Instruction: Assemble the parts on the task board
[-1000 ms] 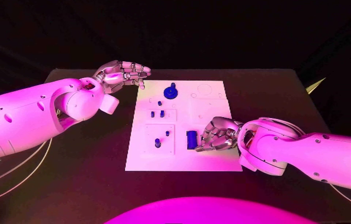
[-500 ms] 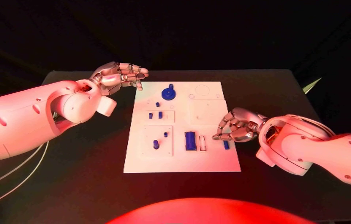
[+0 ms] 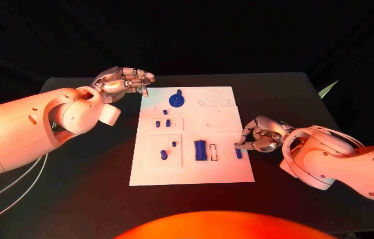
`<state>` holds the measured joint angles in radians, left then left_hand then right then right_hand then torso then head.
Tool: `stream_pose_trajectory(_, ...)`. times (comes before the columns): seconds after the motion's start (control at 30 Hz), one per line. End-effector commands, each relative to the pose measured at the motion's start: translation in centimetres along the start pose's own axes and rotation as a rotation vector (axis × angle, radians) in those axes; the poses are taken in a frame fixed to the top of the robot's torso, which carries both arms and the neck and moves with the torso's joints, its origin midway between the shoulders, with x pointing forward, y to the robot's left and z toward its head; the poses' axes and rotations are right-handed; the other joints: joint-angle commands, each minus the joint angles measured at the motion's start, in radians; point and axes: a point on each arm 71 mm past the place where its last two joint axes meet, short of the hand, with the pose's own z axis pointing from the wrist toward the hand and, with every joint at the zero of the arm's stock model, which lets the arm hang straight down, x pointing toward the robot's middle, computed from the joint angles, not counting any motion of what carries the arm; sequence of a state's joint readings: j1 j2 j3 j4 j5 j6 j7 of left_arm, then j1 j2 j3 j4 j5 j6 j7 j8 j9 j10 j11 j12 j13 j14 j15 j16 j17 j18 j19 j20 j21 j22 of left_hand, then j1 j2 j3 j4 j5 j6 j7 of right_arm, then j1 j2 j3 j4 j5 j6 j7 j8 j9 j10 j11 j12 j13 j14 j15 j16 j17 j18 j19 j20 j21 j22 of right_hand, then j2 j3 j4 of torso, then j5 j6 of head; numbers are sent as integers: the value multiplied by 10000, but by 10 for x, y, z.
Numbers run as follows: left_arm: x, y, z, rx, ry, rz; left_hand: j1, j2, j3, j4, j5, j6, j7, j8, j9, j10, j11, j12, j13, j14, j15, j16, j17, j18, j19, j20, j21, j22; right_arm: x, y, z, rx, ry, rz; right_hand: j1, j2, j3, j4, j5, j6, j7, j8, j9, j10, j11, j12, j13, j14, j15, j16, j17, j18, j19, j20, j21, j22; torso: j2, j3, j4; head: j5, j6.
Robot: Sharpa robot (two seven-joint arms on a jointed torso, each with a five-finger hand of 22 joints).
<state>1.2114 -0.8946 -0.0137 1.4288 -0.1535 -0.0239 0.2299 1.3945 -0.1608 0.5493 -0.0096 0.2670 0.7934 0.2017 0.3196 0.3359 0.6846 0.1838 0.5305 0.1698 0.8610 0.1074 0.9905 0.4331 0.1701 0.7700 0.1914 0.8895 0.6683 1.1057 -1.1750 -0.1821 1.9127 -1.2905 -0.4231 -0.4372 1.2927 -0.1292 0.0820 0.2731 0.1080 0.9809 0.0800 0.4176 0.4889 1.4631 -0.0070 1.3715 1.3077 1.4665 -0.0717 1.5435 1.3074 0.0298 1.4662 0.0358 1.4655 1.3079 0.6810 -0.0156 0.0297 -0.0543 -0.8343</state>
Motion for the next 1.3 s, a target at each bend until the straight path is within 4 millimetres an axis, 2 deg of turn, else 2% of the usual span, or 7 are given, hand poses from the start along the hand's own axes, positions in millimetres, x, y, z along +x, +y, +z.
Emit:
stream_pose_trajectory(0.03,2,-2,1,175,104,-61,-18,-21,38,-10,38,-58,341,53,15,-58,-17,68,-15,-62,-9,44,-16,138,41,49,-49,-11,3,-1,1,175,-66,-432,47,20,44,44,42,65,-39,-9,15,263,53,-6,1427,942,30,59,2159,-87,841,-13,10,2251,-2,-4,25,3,-17)
stream_pose_trajectory(0.27,2,-1,1,139,111,-63,-18,-21,38,-10,38,-58,341,53,15,-58,-17,68,-15,-62,-9,44,-16,138,41,49,-49,-11,16,-4,4,522,366,-597,-40,9,24,125,39,130,-53,9,35,255,44,-28,1419,939,24,52,2146,-82,837,-13,-14,2244,2,-15,22,16,-36)
stream_pose_trajectory(0.87,1,-1,0,86,121,-65,-16,-16,42,-11,40,-60,341,69,15,-62,-18,87,-21,-65,-11,50,-22,139,43,48,-54,-15,32,-4,7,730,936,-1170,5,-37,37,98,50,210,-97,47,72,247,10,-49,1413,939,2,52,2149,-81,838,-20,-12,2247,-2,-9,18,60,-74)
stream_pose_trajectory(0.97,1,-1,0,74,127,-66,-16,-16,42,-11,40,-60,341,69,15,-62,-18,87,-21,-65,-11,50,-22,139,43,48,-54,-15,33,-3,8,702,929,-1387,347,-54,189,-43,62,214,-130,38,93,245,-24,-55,1418,938,-30,49,2144,-82,839,-43,-11,2251,-2,-6,17,67,-82)
stream_pose_trajectory(1.2,0,-1,0,48,131,-63,-16,-16,42,-11,40,-60,341,69,15,-62,-18,87,-21,-65,-11,50,-22,139,43,48,-54,-15,35,1,9,569,922,-2074,1172,-273,723,-378,76,245,-139,-60,70,222,-43,-92,1419,938,-52,47,2150,-86,841,-74,-3,2261,-6,-15,16,53,-77)
stream_pose_trajectory(1.3,0,-1,-1,33,140,-56,-13,-12,45,-12,41,-63,342,78,14,-66,-18,96,-24,-68,-12,53,-25,139,45,47,-56,-17,36,3,8,528,863,-2223,1595,-304,1203,-565,82,323,-137,-141,24,212,-46,-107,1424,940,-56,49,2160,-92,848,-81,26,2275,-10,-19,11,46,-67)
